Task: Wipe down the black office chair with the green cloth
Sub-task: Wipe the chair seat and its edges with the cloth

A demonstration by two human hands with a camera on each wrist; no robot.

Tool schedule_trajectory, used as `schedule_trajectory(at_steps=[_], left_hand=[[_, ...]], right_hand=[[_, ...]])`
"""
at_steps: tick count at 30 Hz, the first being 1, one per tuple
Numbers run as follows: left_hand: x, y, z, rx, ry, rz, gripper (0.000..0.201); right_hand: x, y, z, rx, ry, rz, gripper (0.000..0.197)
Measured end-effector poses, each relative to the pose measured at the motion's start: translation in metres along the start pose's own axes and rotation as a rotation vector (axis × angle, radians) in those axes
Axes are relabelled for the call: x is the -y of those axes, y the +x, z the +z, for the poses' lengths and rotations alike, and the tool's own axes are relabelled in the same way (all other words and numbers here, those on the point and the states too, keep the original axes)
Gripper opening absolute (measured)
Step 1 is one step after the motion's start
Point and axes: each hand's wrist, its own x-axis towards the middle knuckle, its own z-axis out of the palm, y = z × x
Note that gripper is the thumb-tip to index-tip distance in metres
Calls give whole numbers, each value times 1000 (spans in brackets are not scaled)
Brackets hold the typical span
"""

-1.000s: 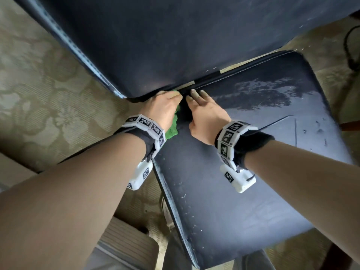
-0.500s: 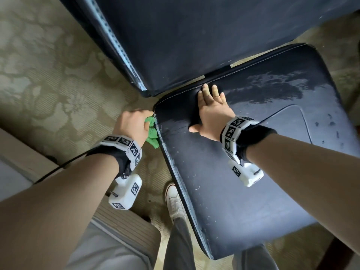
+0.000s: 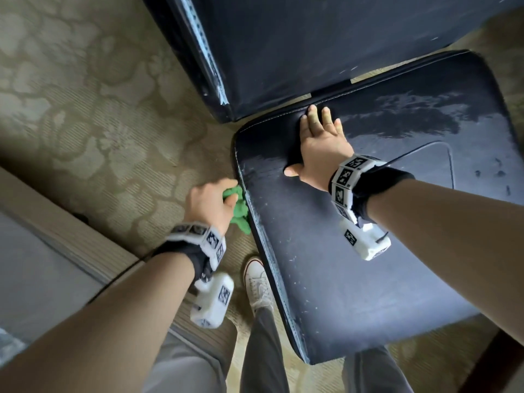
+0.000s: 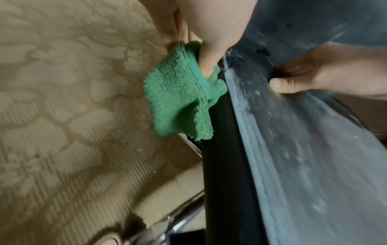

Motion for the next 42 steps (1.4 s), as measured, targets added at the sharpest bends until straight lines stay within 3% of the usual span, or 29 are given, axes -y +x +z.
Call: schedule_trajectory(at_steps=[4,8,13,21,25,30,34,39,42], left_hand=[[6,-22,8,-134,-166,-83,27],[-11,29,-13,-335,-433,-149,25],[-31,55,-16,-286,-330,-104,19],[-15,-9,6,-138,-267,-90,16],[-28,34,-18,-331,-414,-82,16],[-31,67,-19,-249,-315,-89,15],[-27,33,0,-239,-243,-108,16],[-20,-25,17,-96,-215,-63,17],[-23,-7,4,-181,-259,-53,17]], right_hand=[[-1,0,1,-13,1,7,108],[-2,0,-1,-13,15,9,108],[-1,0,0,-16,10,15,108],[1,0,1,-27,-15,23,108],[0,0,0,-21,-25,27,108],[-1,0,2,-31,-15,26,106],[-1,0,4,-44,-32,22,106],[-1,0,5,-62,-38,20,106],[-1,0,4,-69,-39,25,106]])
